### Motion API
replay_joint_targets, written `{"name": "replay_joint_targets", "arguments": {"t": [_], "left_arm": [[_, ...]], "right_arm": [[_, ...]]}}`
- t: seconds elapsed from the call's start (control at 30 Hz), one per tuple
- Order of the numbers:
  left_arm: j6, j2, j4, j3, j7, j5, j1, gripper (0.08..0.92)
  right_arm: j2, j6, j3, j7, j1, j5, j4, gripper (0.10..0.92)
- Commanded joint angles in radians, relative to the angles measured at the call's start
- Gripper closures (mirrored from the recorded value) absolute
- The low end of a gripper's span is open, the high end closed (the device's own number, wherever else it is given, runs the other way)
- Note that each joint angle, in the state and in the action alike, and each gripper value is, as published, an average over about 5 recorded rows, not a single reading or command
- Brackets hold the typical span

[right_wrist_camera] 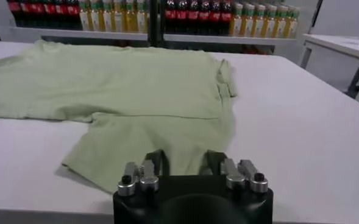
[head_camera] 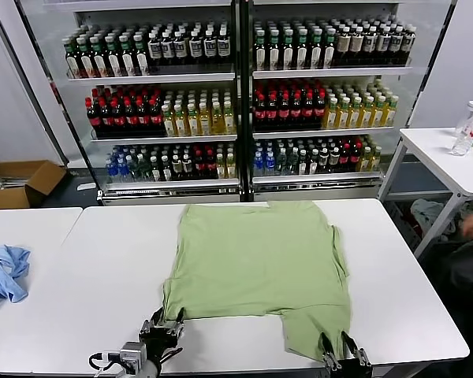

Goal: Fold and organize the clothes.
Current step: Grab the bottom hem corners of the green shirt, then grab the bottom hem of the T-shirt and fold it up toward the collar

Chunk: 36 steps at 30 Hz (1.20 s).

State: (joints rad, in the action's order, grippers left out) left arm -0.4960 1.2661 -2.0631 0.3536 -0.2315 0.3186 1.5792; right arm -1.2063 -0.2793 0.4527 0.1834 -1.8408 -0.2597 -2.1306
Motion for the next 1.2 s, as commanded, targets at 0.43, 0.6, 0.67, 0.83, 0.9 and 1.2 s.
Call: {"name": "replay_joint_targets", "arguments": {"t": [0.43,0.6,0.67,0.83,0.9,1.2], "left_arm": [[0.138,-0.128,-0.142,0.064,0.124,0.191,-0.053,0.915],[0.131,-0.178,-0.068,0.05,0.146,0.244,-0.177,0.916],[0.13,-0.191,-0.026,0.037,0.153,0.256,-0.228,0.916],[0.123,-0.18,0.12,-0.014,0.155,0.24,-0.373,0.916],[0.119,-0.169,0.168,-0.044,0.156,0.183,-0.413,0.916],[0.099,-0.107,0.296,-0.133,0.129,0.045,-0.487,0.916]], "right_arm": [[0.141,0.032,0.16,0.001,0.173,-0.142,-0.132,0.919],[0.207,0.014,0.135,0.014,0.374,-0.215,-0.028,0.919],[0.235,0.009,0.093,0.015,0.474,-0.224,0.036,0.919],[0.277,-0.002,-0.072,0.0,0.711,-0.211,0.248,0.919],[0.283,-0.01,-0.132,-0.012,0.791,-0.192,0.317,0.919],[0.231,-0.072,-0.285,-0.061,0.941,-0.025,0.478,0.868]]}}
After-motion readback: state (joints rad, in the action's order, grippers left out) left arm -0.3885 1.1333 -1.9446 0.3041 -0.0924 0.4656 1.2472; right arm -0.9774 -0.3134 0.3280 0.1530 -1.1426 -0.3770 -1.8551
